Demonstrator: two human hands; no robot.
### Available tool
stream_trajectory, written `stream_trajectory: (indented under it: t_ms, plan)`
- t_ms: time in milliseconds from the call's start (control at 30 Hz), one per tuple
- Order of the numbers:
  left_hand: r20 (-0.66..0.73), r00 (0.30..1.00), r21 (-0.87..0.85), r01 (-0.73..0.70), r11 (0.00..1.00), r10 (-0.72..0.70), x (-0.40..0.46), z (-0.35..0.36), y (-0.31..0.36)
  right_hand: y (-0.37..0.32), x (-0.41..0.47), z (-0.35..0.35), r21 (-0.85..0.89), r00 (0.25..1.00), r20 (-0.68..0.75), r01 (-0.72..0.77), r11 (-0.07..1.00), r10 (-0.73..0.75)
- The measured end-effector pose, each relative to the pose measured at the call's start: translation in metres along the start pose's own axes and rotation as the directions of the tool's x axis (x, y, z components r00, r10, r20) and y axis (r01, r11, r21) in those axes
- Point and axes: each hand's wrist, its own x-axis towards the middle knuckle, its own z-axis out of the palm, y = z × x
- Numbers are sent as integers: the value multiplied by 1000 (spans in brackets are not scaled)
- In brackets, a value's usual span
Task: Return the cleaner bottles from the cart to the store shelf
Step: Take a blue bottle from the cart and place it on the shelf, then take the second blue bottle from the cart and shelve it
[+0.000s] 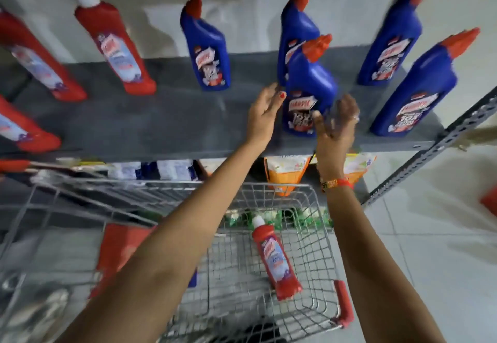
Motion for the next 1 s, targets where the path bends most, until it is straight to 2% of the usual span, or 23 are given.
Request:
stream_trajectory:
  t_ms: [100, 167, 200, 267, 300, 333, 400, 433, 467, 533, 600, 667, 767, 867, 933, 1000]
  plan:
    - [-169, 980, 84, -91, 992, 105, -44, -36, -37, 25, -43, -2, -6, 985, -170, -35, 999, 33]
    - [-262, 956, 183, -83, 980, 130, -82, -70, -70, 54, -76, -7, -181, 991, -130, -39, 983, 15]
    - [-268, 958, 245, -31, 969, 99, -102, -87, -89, 71, -93, -11, -303, 998, -56, -48, 952, 32]
    - [-301, 950, 332, 185, 925, -82, -140, -127, -136, 104, -127, -12, -517, 987, 83, -76, 853, 138]
    - [-334, 919, 321, 320, 891, -210, -156, -149, -161, 117, -145, -10, -576, 968, 147, -82, 814, 202]
    - [-392, 857, 279, 456, 845, -333, -167, -166, -181, 128, -158, -9, -598, 945, 210, -80, 798, 252]
    - [-494, 681, 158, 682, 714, -541, -186, -194, -207, 149, -183, -1, -672, 851, 360, -47, 739, 381]
    - [-524, 608, 124, 747, 653, -597, -194, -206, -219, 162, -196, 5, -719, 781, 420, -24, 694, 462]
    - [-552, 566, 130, 784, 607, -613, -199, -215, -229, 175, -207, 11, -758, 700, 456, -19, 652, 550]
    - [-575, 548, 184, 810, 558, -607, -202, -231, -246, 195, -233, 26, -810, 507, 440, -133, 571, 741]
    - [-550, 543, 203, 824, 529, -635, -204, -246, -271, 213, -257, 39, -846, 344, 407, -208, 491, 846]
    - [-476, 538, 232, 840, 490, -696, -201, -259, -297, 234, -278, 54, -878, 240, 372, -223, 424, 897]
    - [-395, 549, 375, 828, 416, -737, -188, -273, -331, 261, -303, 80, -892, 162, 291, -312, 328, 943]
    - [-339, 576, 451, 793, 409, -744, -164, -281, -358, 297, -330, 94, -858, 159, 248, -422, 293, 956]
    - [-288, 563, 513, 774, 371, -775, -153, -285, -374, 312, -343, 106, -864, 118, 187, -454, 220, 975]
    - [-321, 515, 521, 797, 306, -794, -145, -288, -384, 317, -343, 129, -850, 145, 230, -451, 271, 962]
